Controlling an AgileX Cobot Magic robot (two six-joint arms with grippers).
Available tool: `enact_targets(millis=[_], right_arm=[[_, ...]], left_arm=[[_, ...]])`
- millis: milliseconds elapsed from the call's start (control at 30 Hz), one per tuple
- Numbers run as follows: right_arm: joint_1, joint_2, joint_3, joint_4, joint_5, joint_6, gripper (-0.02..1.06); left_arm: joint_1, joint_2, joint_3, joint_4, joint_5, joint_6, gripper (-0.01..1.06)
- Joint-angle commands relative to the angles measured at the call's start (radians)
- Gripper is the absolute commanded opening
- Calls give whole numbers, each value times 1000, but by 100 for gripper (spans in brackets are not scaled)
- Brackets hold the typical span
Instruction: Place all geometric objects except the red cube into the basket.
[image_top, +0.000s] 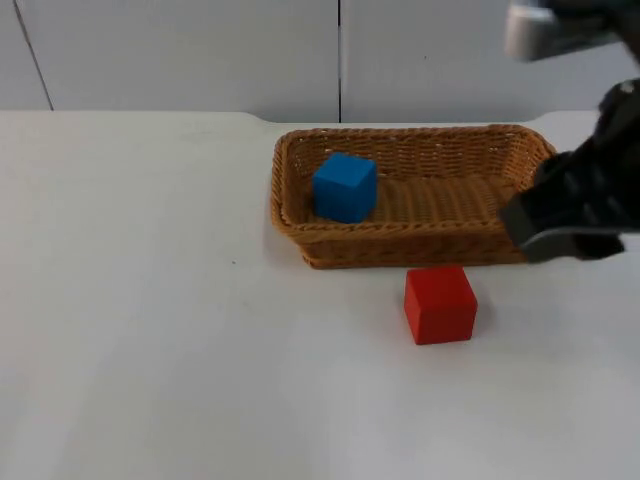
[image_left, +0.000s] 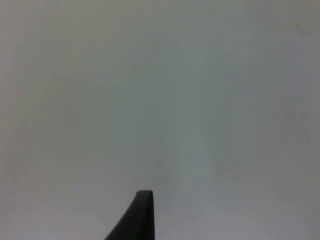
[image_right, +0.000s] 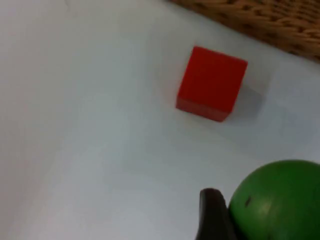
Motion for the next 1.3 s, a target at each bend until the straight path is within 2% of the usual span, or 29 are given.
enact_targets(millis=[0,100,300,400,533,567,767,800,1000,1267], right_arm=[[-32,-20,-3,-9,35,-11,0],[-106,-20,-3,25,38,-75,0],[-254,-16,-6,127,-11,-215,0],[-309,12,-38,168,7,-272,0],[-379,150,-185,255,88,-417,0],[-379,150,-185,255,88,-417,0],[-388,392,-476,249,128,-461,0],[-388,392,-476,249,128,-461,0],[-388,631,-719,249,146,-478,0],[-386,805,-833,251,89,-478,0]], left_arm=[[4,-5,5,-10,-5,5,105],[4,-5,5,-10,-5,5,105],[4,-5,5,-12,-5,6,105],[4,-5,5,-19,-5,13,105],[4,-5,5,-61,-11,61,105],[4,-5,5,-61,-11,61,105],[4,-5,5,-72,-15,69,105],[4,-5,5,-72,-15,69,105],[4,-5,5,-72,-20,69,105],[4,-5,5,-74,-24,69,105]])
